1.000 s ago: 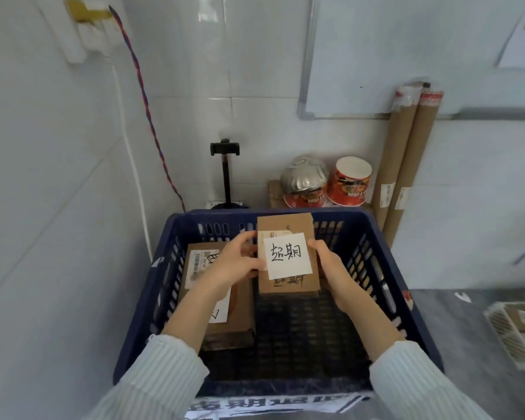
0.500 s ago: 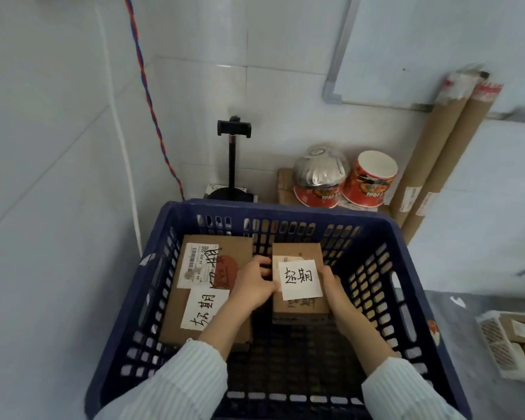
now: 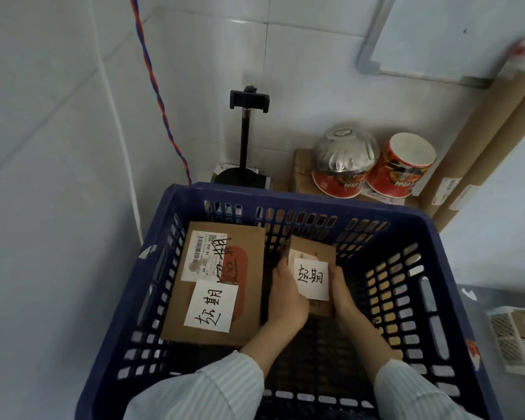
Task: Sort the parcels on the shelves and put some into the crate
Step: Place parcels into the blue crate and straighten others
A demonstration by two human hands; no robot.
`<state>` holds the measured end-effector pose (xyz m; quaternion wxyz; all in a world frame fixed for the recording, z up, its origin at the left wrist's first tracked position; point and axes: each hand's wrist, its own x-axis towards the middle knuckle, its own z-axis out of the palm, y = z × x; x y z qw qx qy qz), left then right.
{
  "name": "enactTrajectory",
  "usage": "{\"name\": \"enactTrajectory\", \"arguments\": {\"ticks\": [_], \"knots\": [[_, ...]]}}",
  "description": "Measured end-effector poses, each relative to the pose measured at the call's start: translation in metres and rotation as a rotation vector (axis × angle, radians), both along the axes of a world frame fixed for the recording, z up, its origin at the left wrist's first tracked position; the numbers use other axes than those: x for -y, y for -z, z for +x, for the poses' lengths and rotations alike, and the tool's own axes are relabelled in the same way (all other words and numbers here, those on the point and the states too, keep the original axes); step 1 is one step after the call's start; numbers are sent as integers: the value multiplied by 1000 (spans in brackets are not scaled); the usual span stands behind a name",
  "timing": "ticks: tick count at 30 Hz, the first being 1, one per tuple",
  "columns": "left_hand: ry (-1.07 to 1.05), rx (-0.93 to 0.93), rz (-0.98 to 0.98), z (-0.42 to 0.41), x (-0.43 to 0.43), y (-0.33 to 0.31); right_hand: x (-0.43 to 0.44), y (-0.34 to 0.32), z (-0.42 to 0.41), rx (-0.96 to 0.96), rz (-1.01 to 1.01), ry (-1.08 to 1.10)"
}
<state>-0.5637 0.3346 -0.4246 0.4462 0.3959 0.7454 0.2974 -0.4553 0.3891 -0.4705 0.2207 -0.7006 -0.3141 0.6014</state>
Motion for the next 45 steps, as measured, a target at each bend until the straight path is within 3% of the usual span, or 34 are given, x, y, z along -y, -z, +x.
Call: {"name": "enactTrajectory", "arguments": {"ticks": [7, 14, 18, 26, 33, 36, 39, 45], "knots": [[26, -62, -199, -4, 4, 18, -1, 30, -19, 29, 19, -64], [-17, -127, -77, -5, 7, 30, -1, 13, -29, 39, 5, -62], [43, -183, 99, -5, 9, 32, -3, 14, -24, -43, -46, -46], [175, -311, 127, -9, 5, 36, -6, 12, -19, -98, -75, 11], [222, -231, 57, -15, -2, 29, -7, -8, -11, -136, -228, 81], [170, -101, 0, -15, -6, 17, -5, -27, -2, -171, -195, 149], [-32, 39, -4, -17, -7, 4, -1, -56, 11, -171, -112, 174], [-122, 175, 151, -1, 4, -46, 33, -137, 46, -278, 73, 182]]}}
